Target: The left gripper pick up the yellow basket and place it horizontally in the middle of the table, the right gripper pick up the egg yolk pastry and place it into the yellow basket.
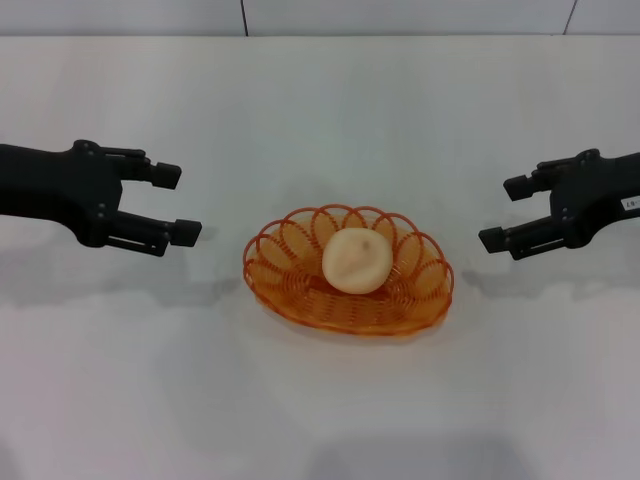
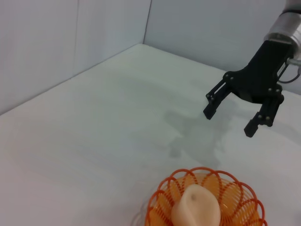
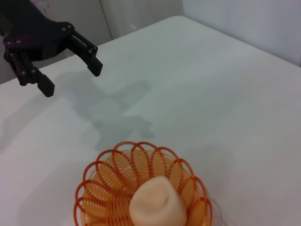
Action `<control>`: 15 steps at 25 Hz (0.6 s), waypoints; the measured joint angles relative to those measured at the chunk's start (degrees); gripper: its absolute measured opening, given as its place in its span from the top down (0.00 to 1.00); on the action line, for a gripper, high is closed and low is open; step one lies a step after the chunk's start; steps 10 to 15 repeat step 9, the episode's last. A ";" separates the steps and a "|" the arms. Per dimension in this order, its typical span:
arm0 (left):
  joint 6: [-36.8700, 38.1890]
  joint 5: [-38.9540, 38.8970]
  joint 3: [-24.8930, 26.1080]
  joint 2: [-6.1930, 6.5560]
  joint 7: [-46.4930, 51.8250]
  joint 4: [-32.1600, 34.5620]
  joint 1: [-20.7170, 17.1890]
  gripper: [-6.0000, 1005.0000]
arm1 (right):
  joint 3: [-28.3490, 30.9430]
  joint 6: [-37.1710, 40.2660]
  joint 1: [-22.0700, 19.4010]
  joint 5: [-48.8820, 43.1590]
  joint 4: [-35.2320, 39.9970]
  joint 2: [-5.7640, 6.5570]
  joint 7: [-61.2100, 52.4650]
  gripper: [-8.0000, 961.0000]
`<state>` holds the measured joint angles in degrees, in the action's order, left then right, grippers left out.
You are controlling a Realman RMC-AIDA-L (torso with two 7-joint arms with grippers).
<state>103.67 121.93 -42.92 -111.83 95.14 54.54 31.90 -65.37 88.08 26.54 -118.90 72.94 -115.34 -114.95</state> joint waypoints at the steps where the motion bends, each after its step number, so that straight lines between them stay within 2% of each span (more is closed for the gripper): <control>1: 0.05 -0.14 0.01 -0.01 -0.33 -0.04 -0.17 0.15 | -0.02 0.00 -0.03 0.00 -0.03 -0.02 0.00 0.12; 15: 0.46 -0.41 0.35 0.28 -1.54 -2.20 -0.40 0.15 | -0.03 0.13 -0.11 0.06 -0.08 -0.06 -0.07 0.12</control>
